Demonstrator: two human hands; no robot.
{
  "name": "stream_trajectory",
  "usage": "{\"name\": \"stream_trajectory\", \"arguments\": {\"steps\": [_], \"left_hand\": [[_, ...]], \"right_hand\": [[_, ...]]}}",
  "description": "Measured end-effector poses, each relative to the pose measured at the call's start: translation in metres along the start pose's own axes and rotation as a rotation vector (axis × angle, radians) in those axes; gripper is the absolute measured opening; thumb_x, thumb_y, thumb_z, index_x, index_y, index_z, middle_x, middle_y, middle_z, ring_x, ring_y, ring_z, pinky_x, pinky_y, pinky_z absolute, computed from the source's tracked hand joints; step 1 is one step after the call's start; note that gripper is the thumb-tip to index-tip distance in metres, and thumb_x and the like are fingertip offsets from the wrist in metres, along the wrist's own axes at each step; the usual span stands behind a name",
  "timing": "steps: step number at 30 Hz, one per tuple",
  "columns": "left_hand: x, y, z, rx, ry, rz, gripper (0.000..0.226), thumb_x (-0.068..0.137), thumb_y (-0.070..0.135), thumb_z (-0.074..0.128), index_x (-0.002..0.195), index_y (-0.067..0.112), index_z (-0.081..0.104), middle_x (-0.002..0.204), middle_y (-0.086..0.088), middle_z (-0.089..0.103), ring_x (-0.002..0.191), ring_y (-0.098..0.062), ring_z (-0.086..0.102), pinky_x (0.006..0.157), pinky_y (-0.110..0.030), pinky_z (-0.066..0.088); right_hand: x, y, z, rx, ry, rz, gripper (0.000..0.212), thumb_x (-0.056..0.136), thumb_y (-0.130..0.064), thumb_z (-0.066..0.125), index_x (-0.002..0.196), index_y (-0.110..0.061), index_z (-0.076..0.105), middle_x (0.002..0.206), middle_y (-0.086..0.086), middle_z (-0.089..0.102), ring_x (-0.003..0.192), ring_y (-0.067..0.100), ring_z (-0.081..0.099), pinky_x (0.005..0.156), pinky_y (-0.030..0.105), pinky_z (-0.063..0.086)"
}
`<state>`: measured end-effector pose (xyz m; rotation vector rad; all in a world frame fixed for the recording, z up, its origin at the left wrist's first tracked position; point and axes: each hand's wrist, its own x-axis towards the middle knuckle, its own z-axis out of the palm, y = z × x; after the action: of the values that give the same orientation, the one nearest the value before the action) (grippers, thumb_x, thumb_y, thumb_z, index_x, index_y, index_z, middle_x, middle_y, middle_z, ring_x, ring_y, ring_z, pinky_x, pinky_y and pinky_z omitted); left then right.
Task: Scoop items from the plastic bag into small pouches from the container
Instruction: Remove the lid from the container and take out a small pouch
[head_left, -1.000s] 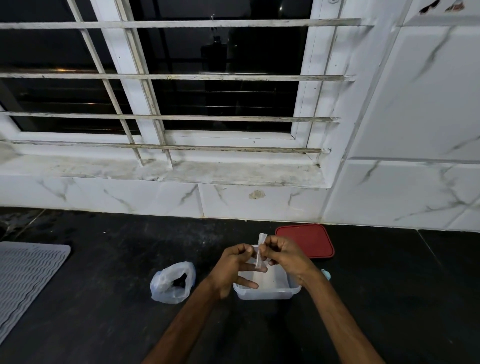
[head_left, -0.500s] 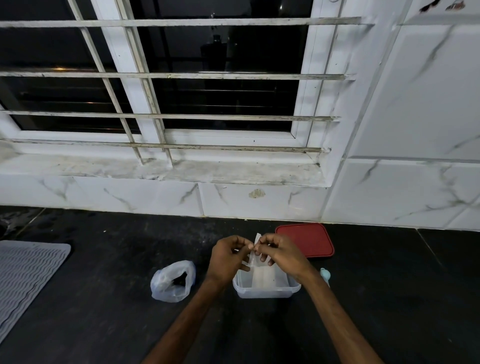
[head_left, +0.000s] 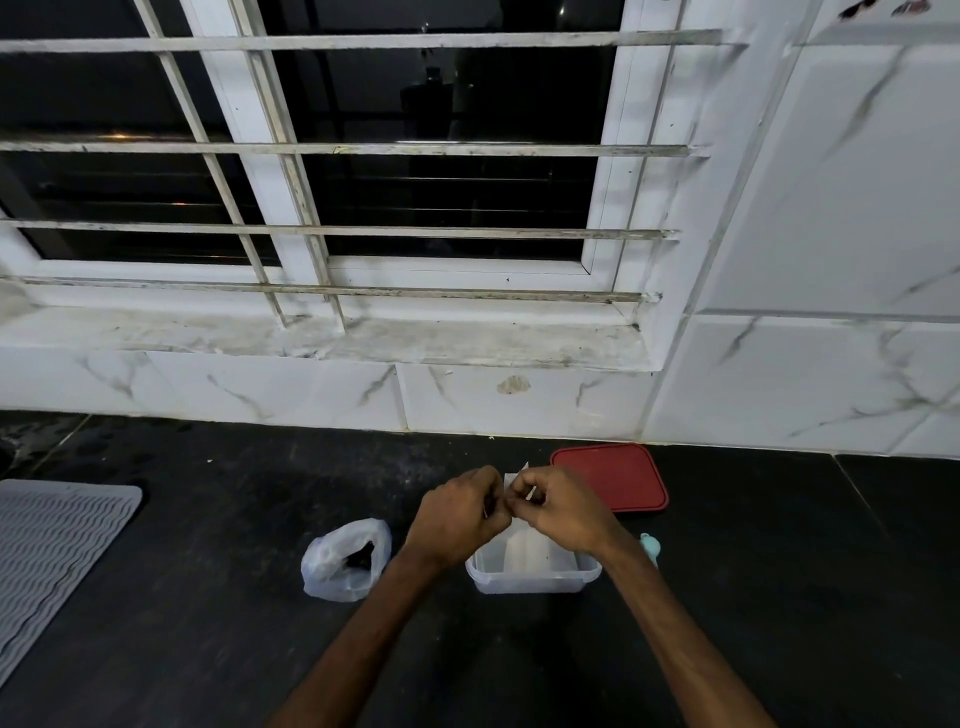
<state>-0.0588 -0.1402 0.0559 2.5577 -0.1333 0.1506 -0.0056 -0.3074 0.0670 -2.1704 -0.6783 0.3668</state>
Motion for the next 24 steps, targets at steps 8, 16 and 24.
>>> {"name": "stream_trajectory", "arguments": {"steps": [8, 16, 24], "left_hand": [[-0.002, -0.009, -0.005, -0.317, 0.030, -0.138, 0.005, 0.089, 0.021, 0.062, 0.086, 0.021, 0.058, 0.074, 0.006, 0.062, 0.064, -0.012, 0.058, 0.064, -0.038, 0.055], [-0.004, -0.003, -0.008, -0.648, 0.035, -0.143, 0.009, 0.092, 0.012, 0.065, 0.096, 0.008, 0.072, 0.087, -0.006, 0.073, 0.078, -0.022, 0.071, 0.058, -0.040, 0.062], [-0.003, -0.001, -0.009, -0.325, 0.038, -0.041, 0.005, 0.089, 0.014, 0.067, 0.091, 0.012, 0.071, 0.078, 0.009, 0.069, 0.068, 0.002, 0.065, 0.062, -0.009, 0.048]], "right_hand": [[0.003, 0.003, -0.008, 0.174, 0.035, 0.002, 0.011, 0.087, -0.017, 0.069, 0.079, -0.025, 0.071, 0.076, -0.011, 0.070, 0.069, 0.000, 0.062, 0.065, 0.022, 0.051], [0.001, -0.001, -0.010, 0.215, 0.000, 0.007, 0.008, 0.091, -0.027, 0.068, 0.089, -0.020, 0.073, 0.080, -0.002, 0.072, 0.063, 0.004, 0.060, 0.057, 0.018, 0.045], [0.002, 0.001, -0.008, 0.161, -0.001, 0.015, 0.009, 0.088, -0.021, 0.069, 0.079, -0.023, 0.073, 0.076, -0.007, 0.071, 0.065, 0.015, 0.066, 0.063, 0.032, 0.055]]}}
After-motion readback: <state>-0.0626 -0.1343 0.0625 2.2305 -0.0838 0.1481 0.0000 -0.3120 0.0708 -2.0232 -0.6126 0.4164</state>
